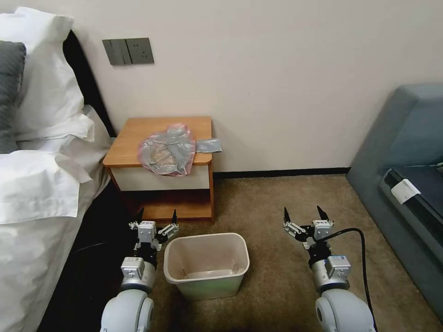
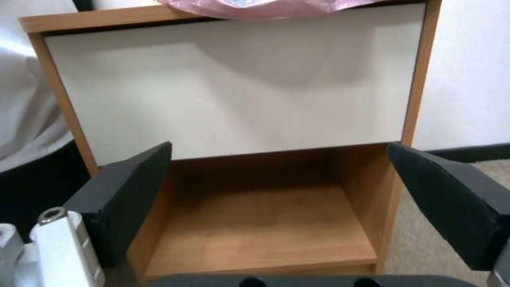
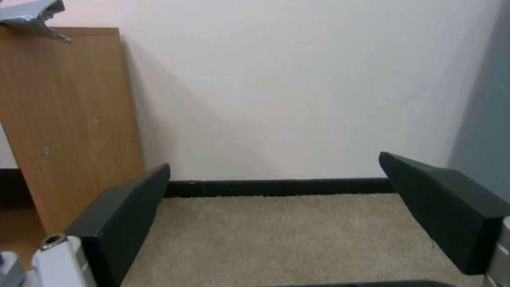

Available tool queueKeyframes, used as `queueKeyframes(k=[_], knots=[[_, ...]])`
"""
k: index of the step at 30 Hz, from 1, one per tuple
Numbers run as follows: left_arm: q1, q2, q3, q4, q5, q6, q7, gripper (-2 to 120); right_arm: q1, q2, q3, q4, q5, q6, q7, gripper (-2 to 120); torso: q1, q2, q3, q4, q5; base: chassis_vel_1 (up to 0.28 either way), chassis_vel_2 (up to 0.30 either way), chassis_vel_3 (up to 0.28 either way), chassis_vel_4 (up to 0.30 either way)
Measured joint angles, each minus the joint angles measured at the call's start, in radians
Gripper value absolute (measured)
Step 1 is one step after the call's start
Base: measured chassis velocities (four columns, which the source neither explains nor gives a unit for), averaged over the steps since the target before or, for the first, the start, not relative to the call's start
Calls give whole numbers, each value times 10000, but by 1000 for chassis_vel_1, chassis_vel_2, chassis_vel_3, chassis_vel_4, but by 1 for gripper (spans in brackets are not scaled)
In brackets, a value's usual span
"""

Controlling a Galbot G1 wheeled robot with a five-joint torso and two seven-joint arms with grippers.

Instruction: Pick up the garbage bag from the table and place it over the trash can.

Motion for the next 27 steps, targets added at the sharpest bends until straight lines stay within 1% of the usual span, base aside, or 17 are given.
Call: queueKeyframes(k=[27], knots=[[0,0,0,0,0,0,0,100,0,1,0,0,0,0,0,100,0,0,0,0,0,0,0,0,0]])
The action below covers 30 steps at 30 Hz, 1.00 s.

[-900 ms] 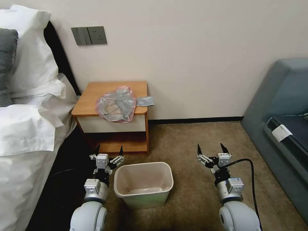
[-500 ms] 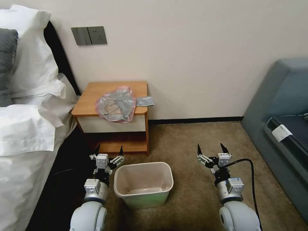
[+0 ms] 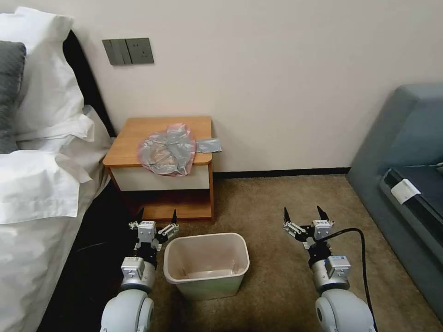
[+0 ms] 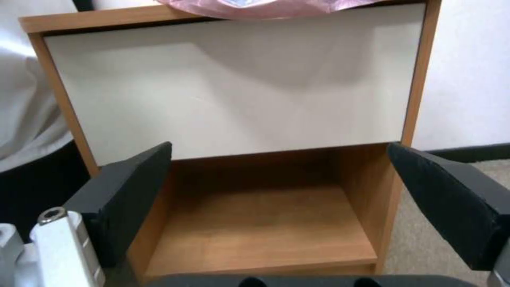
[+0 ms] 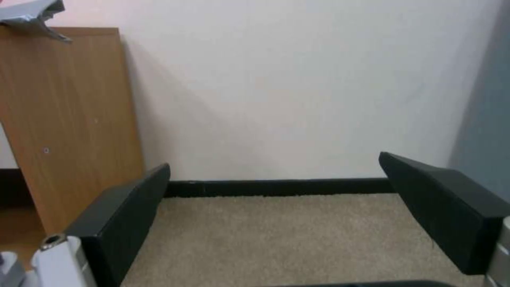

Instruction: Pick up the garbage bag from the table and place it over the trash can.

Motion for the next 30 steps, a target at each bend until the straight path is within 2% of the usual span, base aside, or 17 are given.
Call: queueKeyframes(k=[13,14,15,16,17,18,21,22,25,30], knots=[[15,0,-30,-38,-38,6,-6,100,-1,17,40,74,31,-77,-10,100,0,0,0,0,0,0,0,0,0],[67,0,-146,-177,-184,70,-29,100,0,58,122,235,99,-247,-64,100,0,0,0,-1,-1,0,0,0,0],[245,0,-540,-621,-607,270,-142,100,25,232,460,878,356,-862,-244,100,0,0,1,-3,0,0,0,0,0],[245,0,-540,-621,-607,270,-142,100,25,232,460,878,356,-862,-244,100,0,0,1,-3,0,0,0,0,0],[459,0,-1009,-1166,-1128,523,-275,100,69,324,667,1297,539,-1229,-378,100,0,1,-2,1,-10,0,0,0,0],[678,0,-1469,-1680,-1632,777,-408,100,58,366,716,1406,701,-1488,-501,100,1,0,0,3,-4,0,0,0,0],[893,14,-1875,-2119,-1935,902,-508,100,56,391,726,1485,811,-1622,-578,100,0,1,-2,6,9,0,0,0,0],[968,20,-1924,-2183,-1960,933,-515,100,44,409,725,1498,833,-1639,-581,100,0,0,1,2,-11,0,0,0,0],[1016,48,-1946,-2265,-1981,935,-484,100,28,418,701,1500,842,-1651,-581,100,0,0,-1,0,4,0,0,0,0],[1009,191,-1861,-2141,-2041,835,-183,100,-94,279,581,1520,958,-1655,-590,100,0,0,0,0,-2,0,0,0,0]])
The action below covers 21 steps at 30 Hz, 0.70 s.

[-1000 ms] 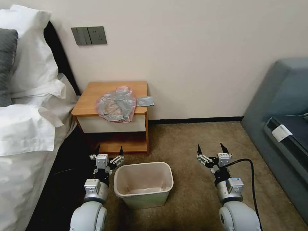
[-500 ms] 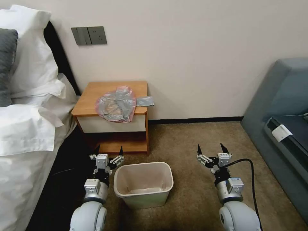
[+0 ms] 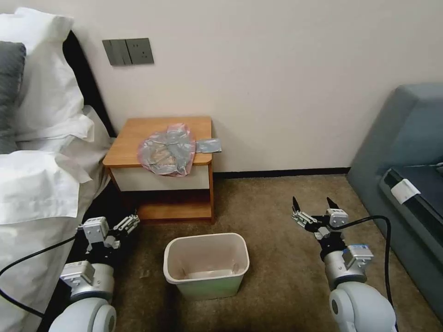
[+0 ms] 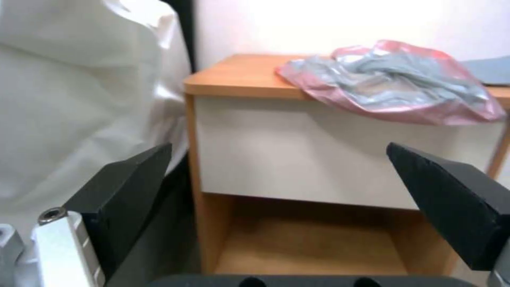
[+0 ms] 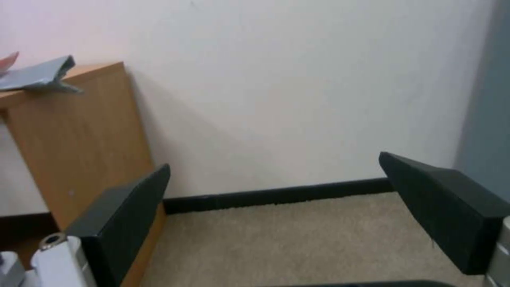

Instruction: Pick up the garbage bag from the table and place it over the trash can.

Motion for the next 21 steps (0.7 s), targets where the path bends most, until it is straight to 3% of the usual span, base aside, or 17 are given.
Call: queueKeyframes(k=[7,9,10,13,14,17,18,21], knots=[[5,407,124,113,-28,-85,176,100,1,-579,-66,17,1180,-114,70,100,0,-1,0,-2,2,0,0,0,0],[72,454,182,7,-143,-27,74,100,305,-967,-188,212,3203,-737,514,100,0,0,0,-1,2,0,0,0,0],[72,454,182,7,-143,-27,74,100,305,-967,-188,212,3203,-737,514,100,0,0,0,-1,2,0,0,0,0],[196,468,213,-144,-209,35,-38,100,868,-1583,-414,345,5803,-1570,1399,100,0,0,0,0,2,0,0,0,0],[196,468,213,-144,-209,35,-38,100,868,-1583,-414,345,5803,-1570,1399,100,0,0,0,0,2,0,0,0,0],[431,516,132,-320,-325,-19,-207,100,1776,-2311,-886,96,8475,-1903,2389,100,-1,0,0,0,3,0,0,0,0],[431,516,132,-320,-325,-19,-207,100,1776,-2311,-886,96,8475,-1903,2389,100,-1,0,0,0,3,0,0,0,0],[495,511,17,-339,-432,30,-322,100,2948,-2623,-1447,-505,10827,-2118,2818,100,0,0,0,-1,1,0,0,0,0]])
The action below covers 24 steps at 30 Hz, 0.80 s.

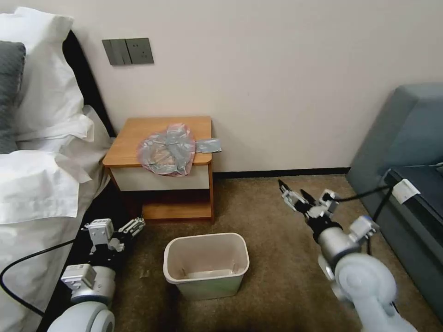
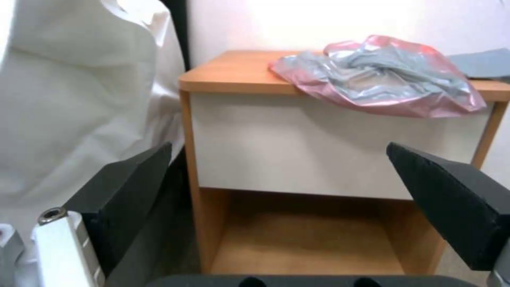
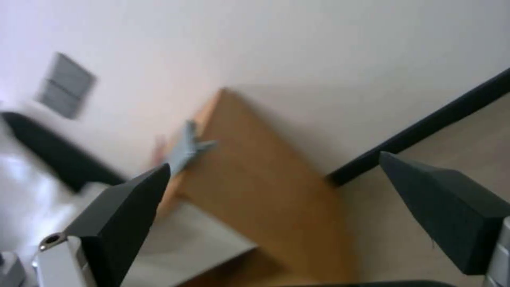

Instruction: Pick up the garbage bag from the table and place it over the trash can.

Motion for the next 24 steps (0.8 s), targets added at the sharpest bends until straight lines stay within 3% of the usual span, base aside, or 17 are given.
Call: queueKeyframes(k=[1,5,9,14,17,24], knots=[[0,0,0,0,0,0,0,100,0,0,0,0,0,0,0,100,0,0,0,0,0,0,0,0,0],[69,-73,-113,-142,-174,76,-21,100,1835,264,-907,-1084,2225,-134,618,100,0,0,1,3,0,0,0,0,0],[202,-64,-160,-294,-175,90,1,100,2931,701,-1467,-2167,3182,-228,950,100,0,0,1,4,-1,0,0,0,0],[298,-60,-162,-414,-146,90,34,100,3580,1038,-1779,-3092,3740,-254,1035,100,0,0,1,0,0,0,0,0,0],[402,-81,-169,-587,-135,80,111,100,4298,1650,-1916,-4137,4255,-243,1048,100,1,0,1,1,0,0,0,0,0],[609,-139,-175,-767,-20,21,231,100,5135,2358,-1945,-5464,4011,-215,770,100,1,0,1,1,-1,0,0,0,0]])
